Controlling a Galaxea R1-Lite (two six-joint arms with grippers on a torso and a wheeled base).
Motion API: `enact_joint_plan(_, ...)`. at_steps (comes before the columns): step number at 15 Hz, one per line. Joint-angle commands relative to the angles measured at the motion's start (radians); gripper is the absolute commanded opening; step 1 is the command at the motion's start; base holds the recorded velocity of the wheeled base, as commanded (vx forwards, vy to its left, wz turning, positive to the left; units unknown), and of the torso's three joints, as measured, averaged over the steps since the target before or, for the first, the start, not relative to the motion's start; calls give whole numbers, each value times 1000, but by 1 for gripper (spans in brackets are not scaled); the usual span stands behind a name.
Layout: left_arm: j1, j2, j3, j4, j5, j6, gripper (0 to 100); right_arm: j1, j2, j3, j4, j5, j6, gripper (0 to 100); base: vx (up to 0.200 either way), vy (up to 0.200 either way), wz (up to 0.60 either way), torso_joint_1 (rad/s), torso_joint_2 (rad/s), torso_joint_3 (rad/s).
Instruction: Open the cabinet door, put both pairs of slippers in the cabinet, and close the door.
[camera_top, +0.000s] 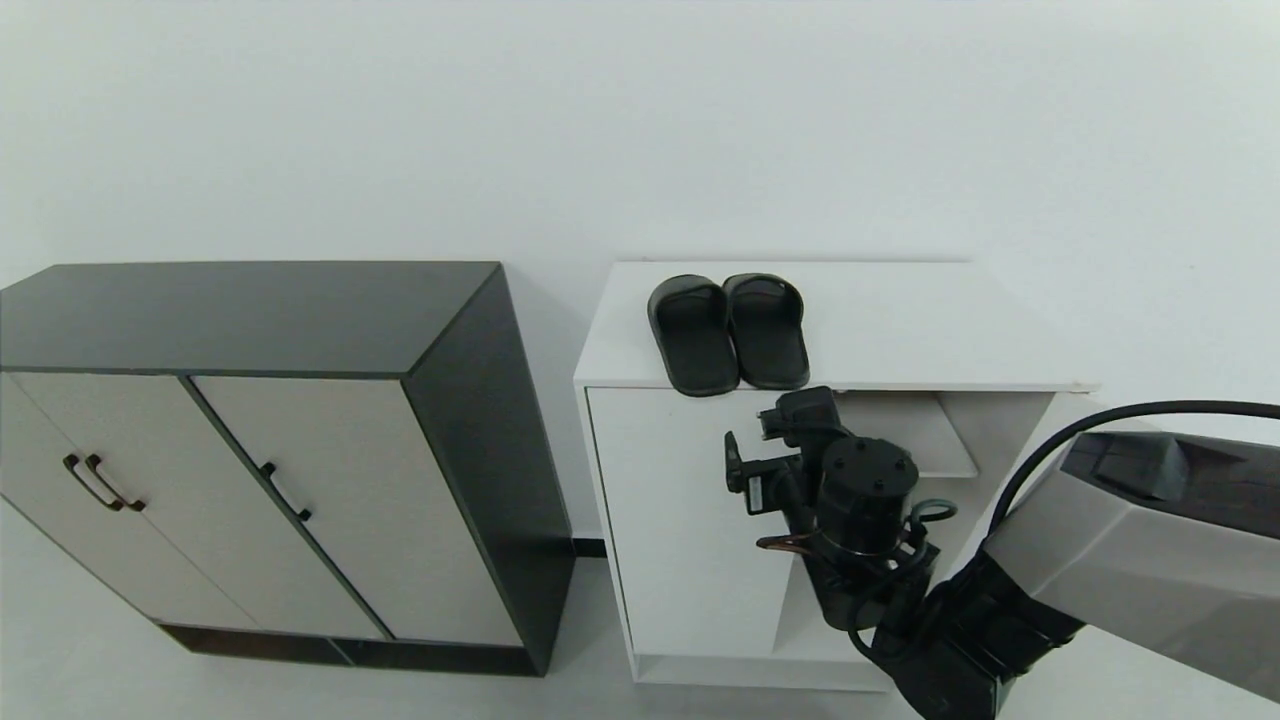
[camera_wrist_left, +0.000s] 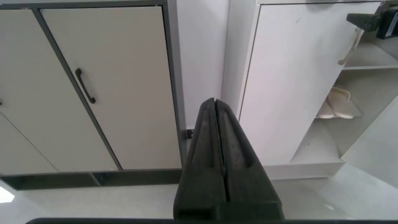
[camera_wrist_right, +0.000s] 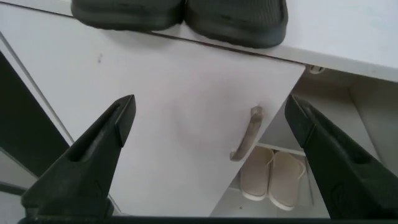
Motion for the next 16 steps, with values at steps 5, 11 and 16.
enact_joint_plan(5,0,0,0,1,0,0,0,-8,-197,-63,209,2,8,100,0,0,0,0,0,0)
enact_joint_plan(11,0,0,0,1,-1,2,0,48,-266,-344,733,4,204,100,0,0,0,0,0,0)
enact_joint_plan(16,0,0,0,1,-1,0,0,29,-217,-499,916,5,236,100,0,0,0,0,0,0)
